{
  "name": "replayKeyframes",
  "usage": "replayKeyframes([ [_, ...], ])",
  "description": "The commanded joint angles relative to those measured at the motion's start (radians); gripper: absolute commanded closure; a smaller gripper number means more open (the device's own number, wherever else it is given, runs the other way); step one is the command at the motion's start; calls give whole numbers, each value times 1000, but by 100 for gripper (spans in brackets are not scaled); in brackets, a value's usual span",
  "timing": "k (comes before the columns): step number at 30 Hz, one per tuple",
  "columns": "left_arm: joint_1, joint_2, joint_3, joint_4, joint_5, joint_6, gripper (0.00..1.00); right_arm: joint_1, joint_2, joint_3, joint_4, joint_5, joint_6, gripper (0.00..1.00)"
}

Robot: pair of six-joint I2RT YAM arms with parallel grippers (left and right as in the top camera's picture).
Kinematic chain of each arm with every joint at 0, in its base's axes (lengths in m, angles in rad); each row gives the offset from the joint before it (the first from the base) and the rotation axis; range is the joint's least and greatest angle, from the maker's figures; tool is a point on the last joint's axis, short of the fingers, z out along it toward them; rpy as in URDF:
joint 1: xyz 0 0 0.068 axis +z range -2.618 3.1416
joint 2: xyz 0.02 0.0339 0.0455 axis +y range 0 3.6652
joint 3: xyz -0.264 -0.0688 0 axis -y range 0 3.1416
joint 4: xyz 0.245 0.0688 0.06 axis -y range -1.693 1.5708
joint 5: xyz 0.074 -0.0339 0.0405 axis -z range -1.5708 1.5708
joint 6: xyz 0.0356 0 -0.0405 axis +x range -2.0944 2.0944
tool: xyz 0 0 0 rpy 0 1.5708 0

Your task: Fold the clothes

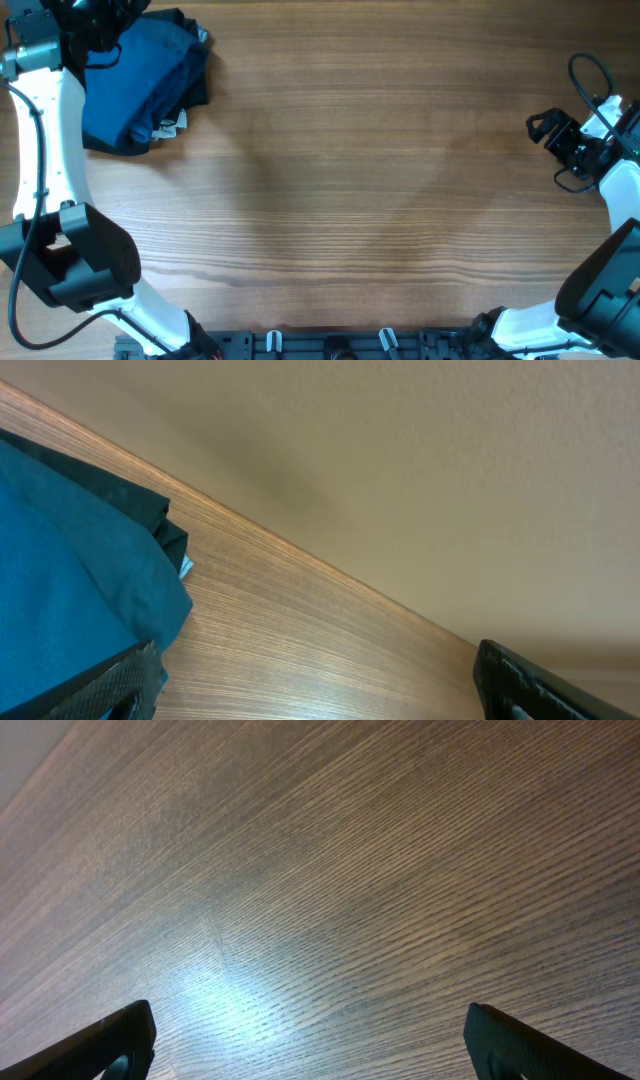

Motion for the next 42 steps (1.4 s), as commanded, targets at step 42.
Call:
replayKeyframes([
  [42, -3, 2, 2, 2, -14, 1, 0, 652, -1522, -326, -29, 40, -122, 0],
])
